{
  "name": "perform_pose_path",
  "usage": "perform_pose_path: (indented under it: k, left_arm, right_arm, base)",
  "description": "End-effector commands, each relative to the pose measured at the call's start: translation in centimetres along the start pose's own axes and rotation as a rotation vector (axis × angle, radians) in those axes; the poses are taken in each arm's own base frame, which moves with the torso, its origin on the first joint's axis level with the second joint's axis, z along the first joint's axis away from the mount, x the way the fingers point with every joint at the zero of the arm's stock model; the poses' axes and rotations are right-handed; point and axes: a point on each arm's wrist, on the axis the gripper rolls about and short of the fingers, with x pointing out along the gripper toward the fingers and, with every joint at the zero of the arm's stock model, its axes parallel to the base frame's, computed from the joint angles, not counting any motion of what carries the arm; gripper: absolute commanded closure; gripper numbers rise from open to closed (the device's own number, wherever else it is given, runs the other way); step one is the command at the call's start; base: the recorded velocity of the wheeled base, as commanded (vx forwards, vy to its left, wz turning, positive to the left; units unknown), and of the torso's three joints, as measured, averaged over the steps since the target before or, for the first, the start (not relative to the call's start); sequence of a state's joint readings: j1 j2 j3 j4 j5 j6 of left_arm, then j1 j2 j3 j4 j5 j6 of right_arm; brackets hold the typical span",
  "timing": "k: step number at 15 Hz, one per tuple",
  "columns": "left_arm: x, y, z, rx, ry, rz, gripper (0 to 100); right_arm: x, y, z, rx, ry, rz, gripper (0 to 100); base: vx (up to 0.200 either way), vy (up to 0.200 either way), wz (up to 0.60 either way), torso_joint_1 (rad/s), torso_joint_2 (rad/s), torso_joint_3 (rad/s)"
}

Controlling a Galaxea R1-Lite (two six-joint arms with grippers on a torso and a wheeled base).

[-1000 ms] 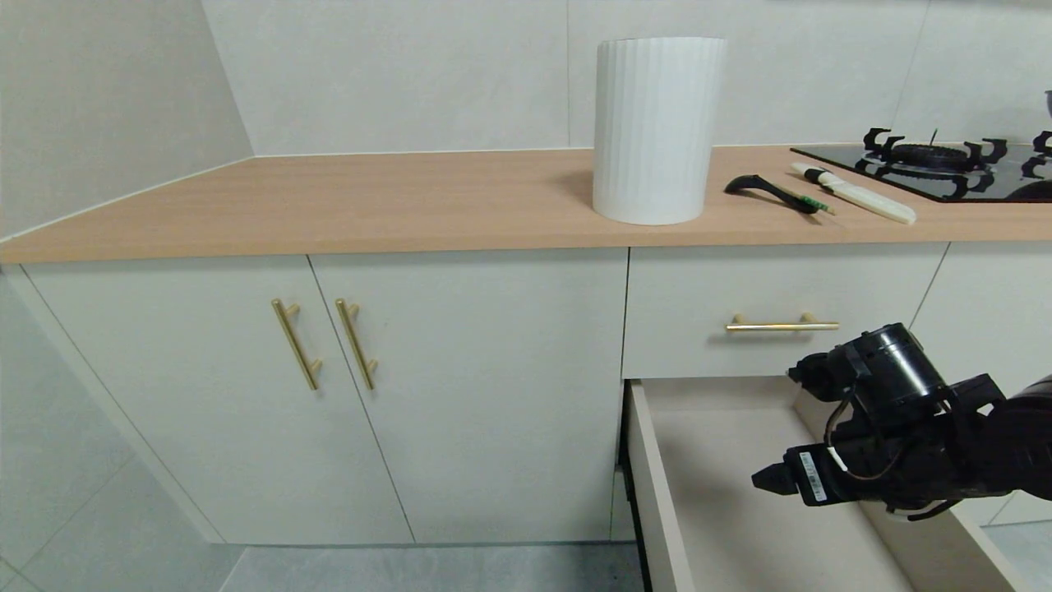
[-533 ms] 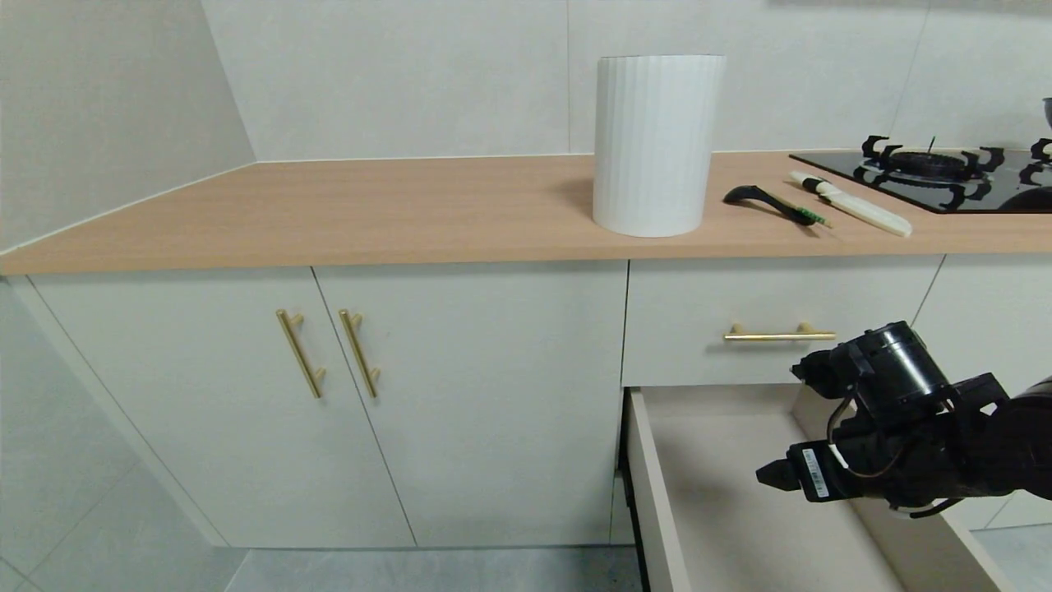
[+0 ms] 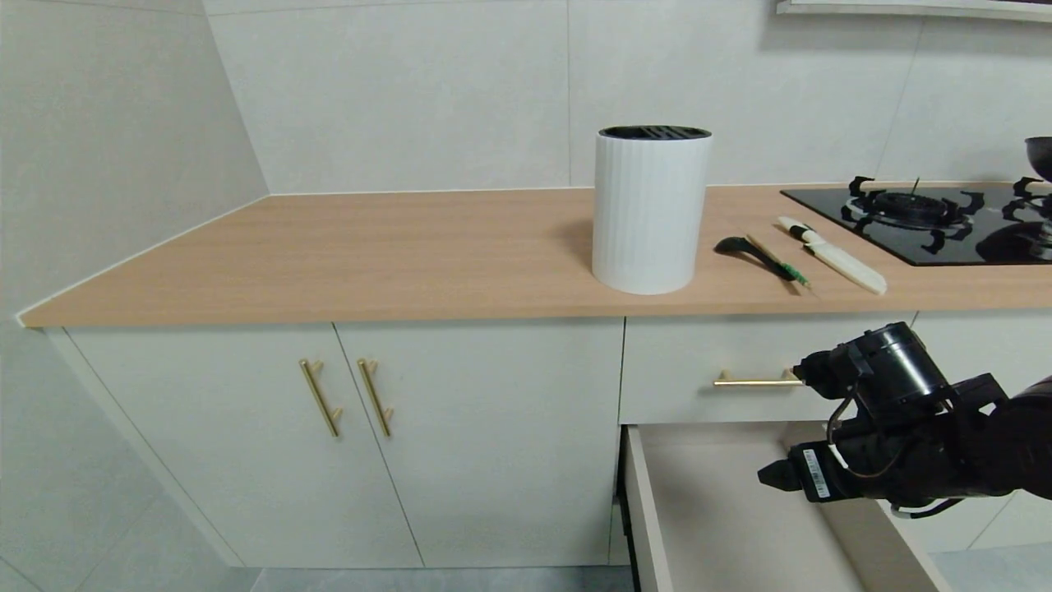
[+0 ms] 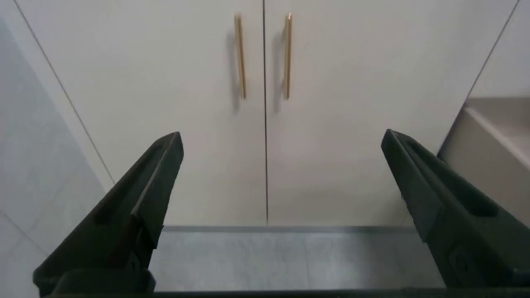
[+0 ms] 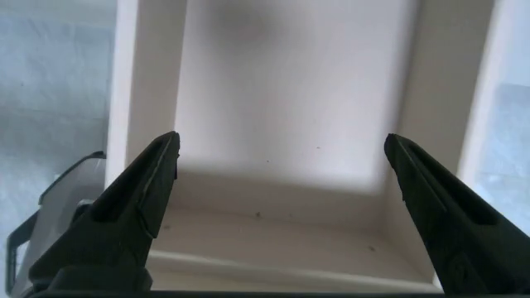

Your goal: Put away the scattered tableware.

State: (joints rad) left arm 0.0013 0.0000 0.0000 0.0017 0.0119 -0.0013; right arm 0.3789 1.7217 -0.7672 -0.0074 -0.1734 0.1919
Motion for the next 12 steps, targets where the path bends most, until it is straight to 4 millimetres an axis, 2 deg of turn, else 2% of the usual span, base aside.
perform_pose_path:
  k: [1,6,9,12]
  left_arm:
    - [0.0,0.0,0.0,0.000,0.001,0.001,0]
    - [0.0,0.0,0.0,0.000,0.001,0.001,0]
    - [0.0,0.0,0.0,0.000,0.001,-0.001,0]
    - [0.0,0.0,0.0,0.000,0.001,0.001,0]
  right_arm:
    - [0.0,0.0,0.0,0.000,0.001,0.000,0]
    - [0.0,0.0,0.0,-0.002,0.000,-0.002,0]
    - [-0.6,-0.1,0.3,0.004,-0.034,-0.030,0]
    - [-2.1,0.0,2.6,0.022,-0.188,-0.029,0]
  base:
    - [0.000,0.000,0.00,0.183,-0.48,-0.290]
    - [0.000,0.000,0.00,0.188,-0.46,-0.270]
    - [0.000,0.000,0.00,0.058,-0.14,-0.076]
    - [0.000,0.000,0.00,0.000,0.00,0.000]
